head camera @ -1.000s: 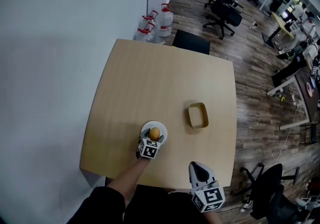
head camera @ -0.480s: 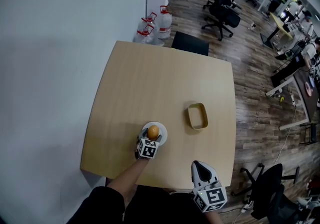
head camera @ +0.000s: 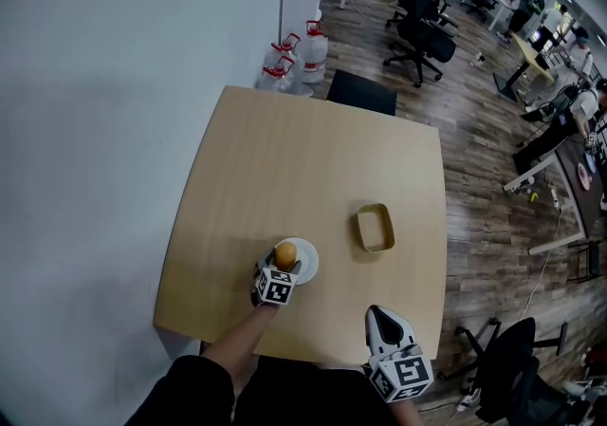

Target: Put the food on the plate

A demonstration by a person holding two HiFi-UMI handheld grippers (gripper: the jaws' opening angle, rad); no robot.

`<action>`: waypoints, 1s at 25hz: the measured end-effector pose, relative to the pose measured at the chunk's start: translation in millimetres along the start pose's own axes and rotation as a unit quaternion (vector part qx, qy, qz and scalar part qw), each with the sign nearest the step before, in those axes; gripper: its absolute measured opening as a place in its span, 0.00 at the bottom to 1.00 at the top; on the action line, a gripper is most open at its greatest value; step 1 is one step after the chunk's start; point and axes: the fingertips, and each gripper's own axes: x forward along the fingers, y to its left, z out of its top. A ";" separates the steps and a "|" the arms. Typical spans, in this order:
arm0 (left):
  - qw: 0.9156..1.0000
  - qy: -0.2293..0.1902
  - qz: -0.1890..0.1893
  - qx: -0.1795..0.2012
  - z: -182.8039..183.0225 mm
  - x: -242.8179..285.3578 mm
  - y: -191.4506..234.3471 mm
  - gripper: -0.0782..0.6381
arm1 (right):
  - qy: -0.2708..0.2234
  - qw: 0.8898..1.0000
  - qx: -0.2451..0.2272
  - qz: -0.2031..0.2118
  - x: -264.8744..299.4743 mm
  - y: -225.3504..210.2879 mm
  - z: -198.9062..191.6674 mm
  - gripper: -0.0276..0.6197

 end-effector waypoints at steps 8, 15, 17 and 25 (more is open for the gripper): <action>0.999 0.014 -0.033 -0.011 -6.1 0.4 -12.8 0.56 | -0.001 1.000 0.003 0.013 0.1 4.1 -0.9 0.14; 0.999 0.013 -0.045 0.001 -3.2 -0.2 -19.0 0.56 | -0.003 1.000 0.006 0.016 -3.0 3.8 -3.1 0.14; 0.999 0.016 -0.049 0.006 -4.9 -2.8 -22.1 0.56 | -0.005 1.000 0.005 0.015 -5.7 2.6 -3.4 0.14; 0.999 0.000 -0.051 -0.009 1.0 -27.6 -20.1 0.56 | -0.030 0.999 0.018 -0.007 -5.2 -12.4 -1.5 0.14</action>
